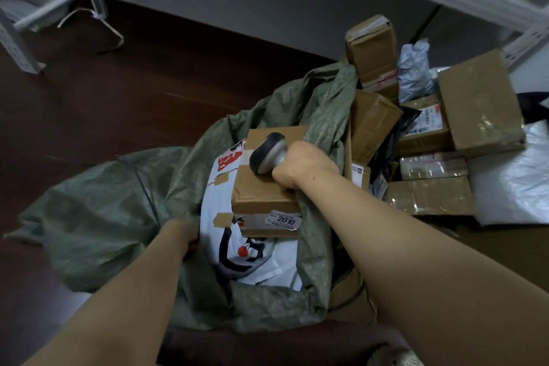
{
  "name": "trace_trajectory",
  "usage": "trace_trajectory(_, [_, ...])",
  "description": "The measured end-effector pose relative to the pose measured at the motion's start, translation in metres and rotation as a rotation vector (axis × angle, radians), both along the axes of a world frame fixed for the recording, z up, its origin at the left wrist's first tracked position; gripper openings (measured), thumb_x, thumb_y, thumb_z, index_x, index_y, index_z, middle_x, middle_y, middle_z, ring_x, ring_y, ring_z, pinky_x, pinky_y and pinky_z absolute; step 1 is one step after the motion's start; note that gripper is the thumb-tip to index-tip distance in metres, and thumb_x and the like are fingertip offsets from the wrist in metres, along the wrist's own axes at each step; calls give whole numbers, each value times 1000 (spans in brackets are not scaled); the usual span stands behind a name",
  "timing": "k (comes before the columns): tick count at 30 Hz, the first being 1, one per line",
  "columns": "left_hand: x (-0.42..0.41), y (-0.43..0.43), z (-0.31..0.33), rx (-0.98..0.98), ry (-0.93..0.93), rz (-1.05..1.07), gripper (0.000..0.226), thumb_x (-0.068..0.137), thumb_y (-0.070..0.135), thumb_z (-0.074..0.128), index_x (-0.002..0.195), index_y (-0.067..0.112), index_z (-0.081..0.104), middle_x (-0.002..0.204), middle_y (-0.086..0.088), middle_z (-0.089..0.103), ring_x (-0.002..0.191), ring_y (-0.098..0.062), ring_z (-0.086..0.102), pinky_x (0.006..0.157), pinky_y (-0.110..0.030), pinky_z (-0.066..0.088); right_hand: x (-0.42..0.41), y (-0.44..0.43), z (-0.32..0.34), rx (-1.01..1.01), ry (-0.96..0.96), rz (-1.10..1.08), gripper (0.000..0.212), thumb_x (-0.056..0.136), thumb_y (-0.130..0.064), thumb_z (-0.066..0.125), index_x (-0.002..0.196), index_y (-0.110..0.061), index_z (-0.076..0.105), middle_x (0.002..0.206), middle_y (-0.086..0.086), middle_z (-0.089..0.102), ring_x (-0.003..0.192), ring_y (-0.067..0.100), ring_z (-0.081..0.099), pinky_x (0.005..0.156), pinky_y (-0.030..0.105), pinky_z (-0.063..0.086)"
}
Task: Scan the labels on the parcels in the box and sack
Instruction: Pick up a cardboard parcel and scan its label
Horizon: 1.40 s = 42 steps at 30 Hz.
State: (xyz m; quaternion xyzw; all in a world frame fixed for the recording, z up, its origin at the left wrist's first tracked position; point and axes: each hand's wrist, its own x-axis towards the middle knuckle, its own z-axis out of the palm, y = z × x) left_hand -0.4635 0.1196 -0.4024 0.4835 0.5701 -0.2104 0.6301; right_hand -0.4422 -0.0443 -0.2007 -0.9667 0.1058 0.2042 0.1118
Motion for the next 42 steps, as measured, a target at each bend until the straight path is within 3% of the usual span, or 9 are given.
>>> trace_trajectory(2, [1,0,-1,318,-41,-474,38,104,22,29,138,10,42,139,-10,46,126,-27,46,100,-31,41,1,-2,-1,13,7,-2,14,83,-16,59,89,-13,47,81,5,49,80,24,51,68,31,42])
trace_trajectory(3, [8,3,0,253,-53,-331,41,104,21,29,142,7,38,146,-12,41,132,-28,41,99,-32,43,1,-3,-1,20,12,-4,14,83,-15,59,89,-12,47,79,5,48,80,24,51,68,31,42])
trace_trajectory(8, [17,5,50,0,-214,-198,27,94,25,54,95,-1,63,90,-18,62,79,-32,58,65,-36,49,-7,-4,0,43,-49,-46,28,84,-14,61,112,-11,57,108,10,56,102,29,58,73,31,42])
trace_trajectory(13, [43,12,121,208,-481,-134,43,92,20,62,127,-4,53,128,-20,57,110,-32,59,89,-39,47,-20,-12,17,59,-222,-108,25,86,-13,61,110,-12,58,111,9,60,103,29,60,69,30,41])
trace_trajectory(17, [63,8,209,238,-780,-33,41,94,19,58,130,1,52,127,-16,58,116,-29,56,98,-34,45,-17,-27,54,202,-514,-275,28,85,-19,64,111,-12,56,114,10,62,106,31,59,72,30,42])
trace_trajectory(25, [63,-8,363,379,-1207,98,21,91,33,61,79,16,60,84,-3,63,93,-18,60,81,-27,47,-27,-46,130,447,-1015,-323,40,81,-16,62,120,-16,53,120,9,60,108,33,57,78,38,47])
trace_trajectory(36, [-21,28,234,571,-506,-184,60,84,30,69,128,-5,49,124,-23,55,115,-41,52,99,-44,45,-91,-94,61,454,-392,-465,14,86,-9,58,97,-2,54,92,13,52,96,34,57,70,32,42])
trace_trajectory(39, [-27,17,238,658,-434,-330,54,86,26,66,128,-5,49,117,-23,55,112,-40,53,92,-40,46,-98,-110,63,465,-289,-535,27,84,-7,63,109,-1,56,100,16,56,103,35,58,78,37,49])
trace_trajectory(42, [-27,-3,243,760,-262,-448,88,78,34,70,145,-1,24,136,-23,39,124,-40,40,103,-47,40,-105,-124,63,558,-220,-588,34,82,-6,69,111,2,54,99,17,57,100,34,60,88,43,53])
